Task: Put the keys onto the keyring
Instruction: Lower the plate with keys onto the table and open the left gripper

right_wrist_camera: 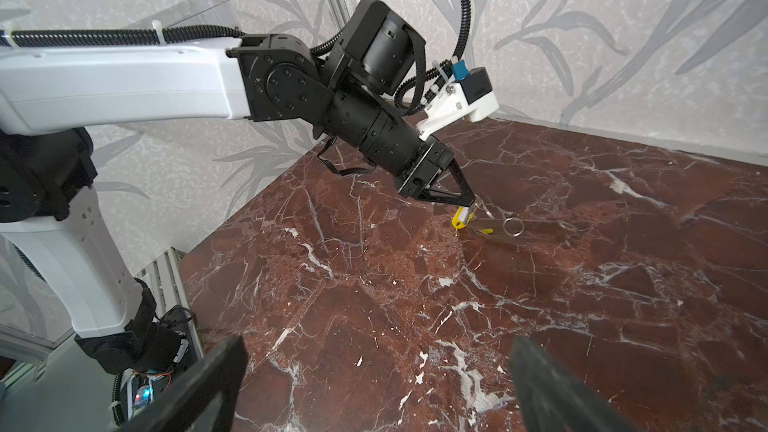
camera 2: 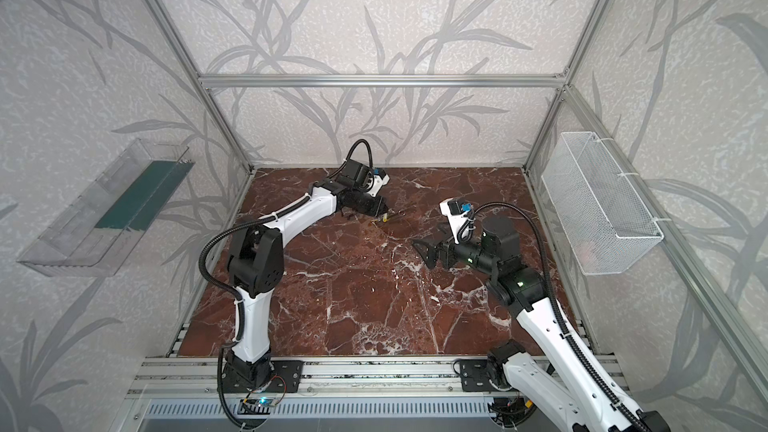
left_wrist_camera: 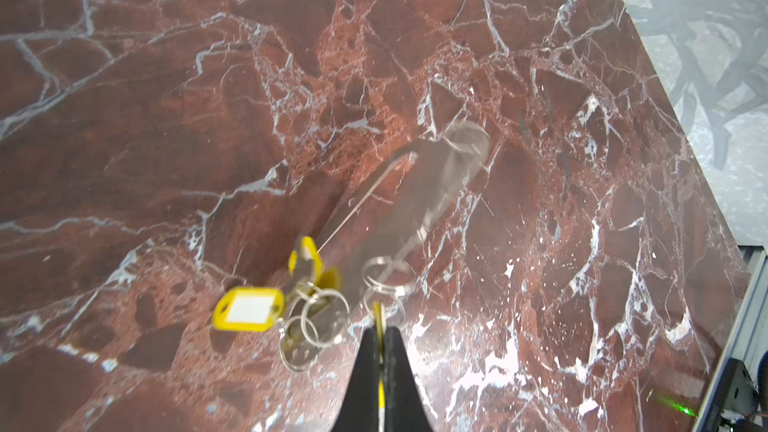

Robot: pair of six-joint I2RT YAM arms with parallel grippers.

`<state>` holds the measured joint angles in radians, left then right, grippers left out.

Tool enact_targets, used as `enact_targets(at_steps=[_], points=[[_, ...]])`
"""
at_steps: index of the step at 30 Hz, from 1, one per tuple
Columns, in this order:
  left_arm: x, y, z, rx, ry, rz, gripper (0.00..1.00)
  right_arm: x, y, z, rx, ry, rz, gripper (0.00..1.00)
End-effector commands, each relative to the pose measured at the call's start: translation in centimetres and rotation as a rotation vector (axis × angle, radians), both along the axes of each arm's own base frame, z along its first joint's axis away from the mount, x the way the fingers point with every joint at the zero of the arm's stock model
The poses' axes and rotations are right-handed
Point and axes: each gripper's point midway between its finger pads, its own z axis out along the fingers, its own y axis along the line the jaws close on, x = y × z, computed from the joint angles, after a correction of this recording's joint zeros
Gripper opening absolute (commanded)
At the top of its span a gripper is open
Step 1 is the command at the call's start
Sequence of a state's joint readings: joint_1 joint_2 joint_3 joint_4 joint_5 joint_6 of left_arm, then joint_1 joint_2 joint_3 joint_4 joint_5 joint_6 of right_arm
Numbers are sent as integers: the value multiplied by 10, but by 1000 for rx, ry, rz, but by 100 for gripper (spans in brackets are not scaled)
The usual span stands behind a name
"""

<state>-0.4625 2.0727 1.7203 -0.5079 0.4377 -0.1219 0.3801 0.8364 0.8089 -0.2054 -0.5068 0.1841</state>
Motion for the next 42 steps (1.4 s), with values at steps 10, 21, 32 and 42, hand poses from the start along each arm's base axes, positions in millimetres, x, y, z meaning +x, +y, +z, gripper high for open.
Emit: enact_targets(at_steps=[10, 21, 32, 42], points=[[-33, 19, 2, -21, 101, 2, 0, 1, 5, 3, 41, -7, 19, 99], [-79, 51, -35, 105, 203, 5, 0, 6, 10, 1, 67, 10, 34, 99], [-113, 73, -68, 227, 350, -17, 0, 9, 15, -1, 93, 25, 45, 99], [-138, 83, -90, 249, 451, 2, 2, 13, 16, -5, 104, 40, 41, 99]])
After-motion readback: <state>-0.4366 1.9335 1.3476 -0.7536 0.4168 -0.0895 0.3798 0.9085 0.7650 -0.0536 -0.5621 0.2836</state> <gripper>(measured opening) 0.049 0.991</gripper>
